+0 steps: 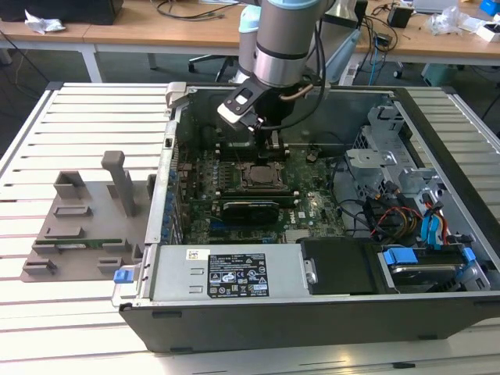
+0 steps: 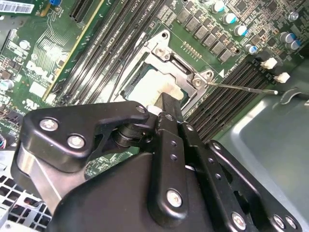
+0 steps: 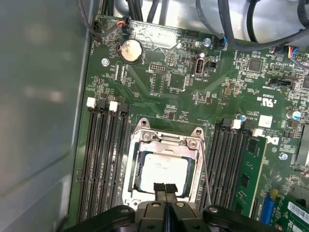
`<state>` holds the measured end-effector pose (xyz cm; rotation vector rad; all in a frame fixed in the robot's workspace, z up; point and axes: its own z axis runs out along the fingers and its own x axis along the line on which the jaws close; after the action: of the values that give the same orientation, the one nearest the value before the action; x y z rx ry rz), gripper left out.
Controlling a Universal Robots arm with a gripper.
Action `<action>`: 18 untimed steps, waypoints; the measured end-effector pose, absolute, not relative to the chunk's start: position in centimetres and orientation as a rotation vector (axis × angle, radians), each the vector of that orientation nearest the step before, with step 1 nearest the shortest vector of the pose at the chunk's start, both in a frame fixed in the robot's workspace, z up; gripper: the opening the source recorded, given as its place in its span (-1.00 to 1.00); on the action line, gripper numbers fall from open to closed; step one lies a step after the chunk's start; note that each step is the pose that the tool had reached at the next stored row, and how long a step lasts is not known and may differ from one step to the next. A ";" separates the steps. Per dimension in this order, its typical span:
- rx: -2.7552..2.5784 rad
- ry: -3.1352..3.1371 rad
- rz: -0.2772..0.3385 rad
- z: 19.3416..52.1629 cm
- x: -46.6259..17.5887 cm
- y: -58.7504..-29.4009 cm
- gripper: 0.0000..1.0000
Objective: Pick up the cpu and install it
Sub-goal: 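Close the cpu cover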
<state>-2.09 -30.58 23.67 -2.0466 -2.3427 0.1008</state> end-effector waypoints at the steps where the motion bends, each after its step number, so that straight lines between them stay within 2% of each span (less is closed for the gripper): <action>1: -2.047 -2.343 0.101 23.8 -2.1 -30.6 -0.79; 18: -2.047 -2.343 0.101 26.6 -2.1 -30.6 -0.79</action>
<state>-2.08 -30.58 26.62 -2.0467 -2.3427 0.1007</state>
